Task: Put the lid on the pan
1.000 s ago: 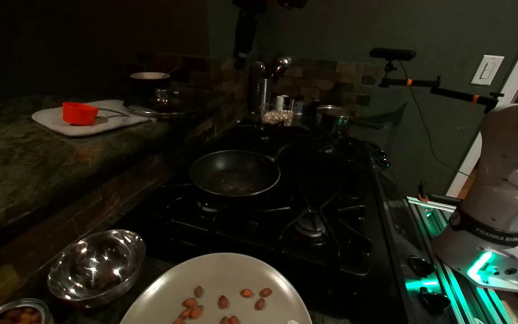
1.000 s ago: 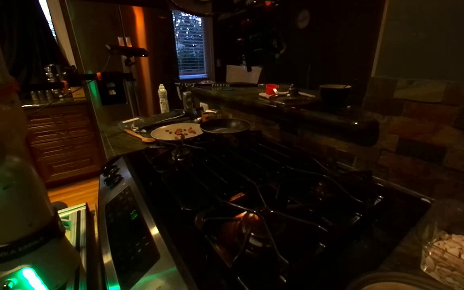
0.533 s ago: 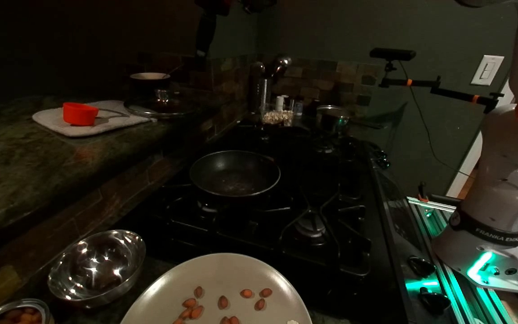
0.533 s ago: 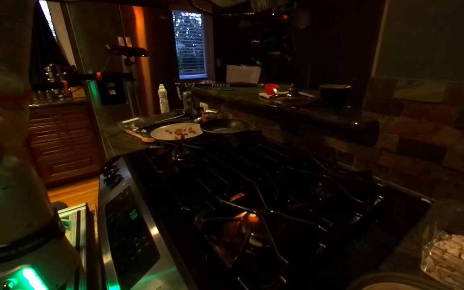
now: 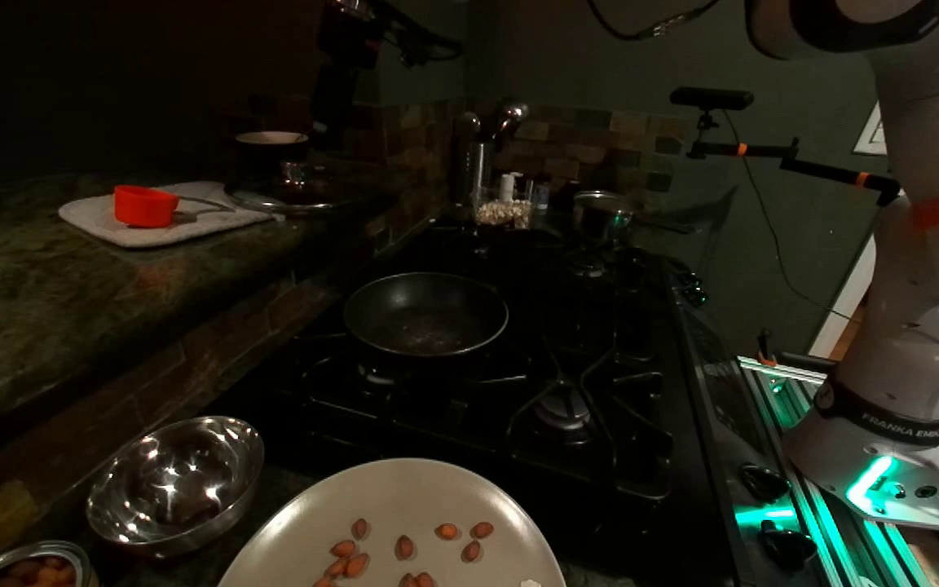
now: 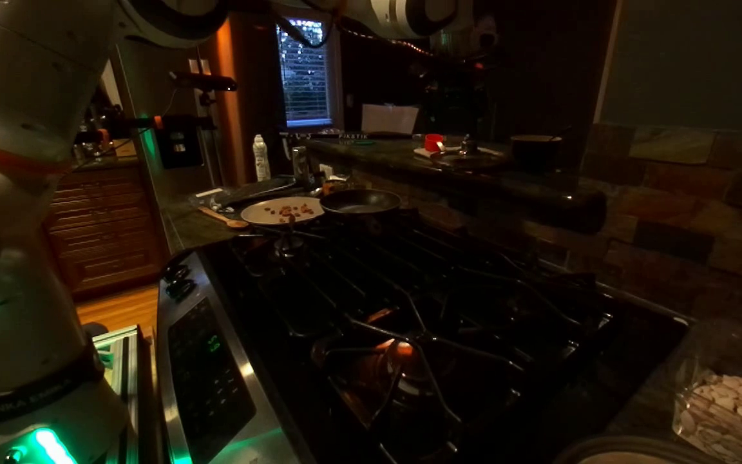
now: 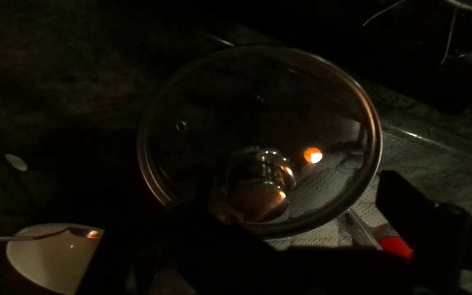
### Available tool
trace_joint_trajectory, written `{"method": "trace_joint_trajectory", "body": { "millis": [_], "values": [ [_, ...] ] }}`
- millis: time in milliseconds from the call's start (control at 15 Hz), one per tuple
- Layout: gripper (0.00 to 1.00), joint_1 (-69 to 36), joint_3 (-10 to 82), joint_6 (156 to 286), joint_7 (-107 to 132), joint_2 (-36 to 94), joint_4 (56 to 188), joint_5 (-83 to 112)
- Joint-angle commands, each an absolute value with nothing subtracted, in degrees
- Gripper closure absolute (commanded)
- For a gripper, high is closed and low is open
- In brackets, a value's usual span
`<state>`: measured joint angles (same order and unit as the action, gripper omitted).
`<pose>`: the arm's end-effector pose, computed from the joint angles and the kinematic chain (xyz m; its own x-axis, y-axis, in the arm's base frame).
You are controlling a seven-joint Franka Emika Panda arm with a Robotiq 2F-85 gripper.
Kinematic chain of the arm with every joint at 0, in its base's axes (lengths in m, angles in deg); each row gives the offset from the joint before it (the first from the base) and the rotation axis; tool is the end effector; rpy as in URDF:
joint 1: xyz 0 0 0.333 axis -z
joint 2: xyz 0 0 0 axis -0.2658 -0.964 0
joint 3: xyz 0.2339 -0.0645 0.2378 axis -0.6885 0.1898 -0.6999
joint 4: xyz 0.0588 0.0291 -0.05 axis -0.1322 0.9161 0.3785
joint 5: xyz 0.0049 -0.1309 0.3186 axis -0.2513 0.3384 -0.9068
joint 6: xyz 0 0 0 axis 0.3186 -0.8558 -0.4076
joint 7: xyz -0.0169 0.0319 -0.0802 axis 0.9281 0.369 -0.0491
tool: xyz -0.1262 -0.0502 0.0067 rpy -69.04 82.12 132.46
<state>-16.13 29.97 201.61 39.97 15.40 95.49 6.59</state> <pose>0.7100 0.0342 0.5307 0.8564 0.3922 0.3358 0.4047 -0.9138 0.0349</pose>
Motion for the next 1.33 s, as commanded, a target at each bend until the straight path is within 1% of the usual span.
{"method": "trace_joint_trajectory", "body": {
  "millis": [0,400,733,800,867,933,1000,1200,1267],
  "values": [
    [0.0,-16.2,29.3,203.9,38.5,10.7,90.7,4.6],
    [0.0,-16.2,29.5,210.3,37.5,8.4,89.0,5.1],
    [0.0,-15.8,29.1,209.2,38.0,7.7,89.1,5.0],
    [0.06,-15.8,29.1,209.1,38.1,7.6,89.1,5.0],
    [0.28,-15.9,29.2,209.6,38.1,7.4,89.3,5.3],
    [0.31,-15.9,29.2,209.6,38.3,7.3,89.4,5.2],
    [0.32,-15.9,29.1,209.5,38.4,7.3,89.6,5.2],
    [0.57,-16.1,29.4,208.2,38.0,7.5,89.7,5.6],
    [0.64,-16.3,29.5,207.4,37.9,7.8,89.7,6.0]
  ]
}}
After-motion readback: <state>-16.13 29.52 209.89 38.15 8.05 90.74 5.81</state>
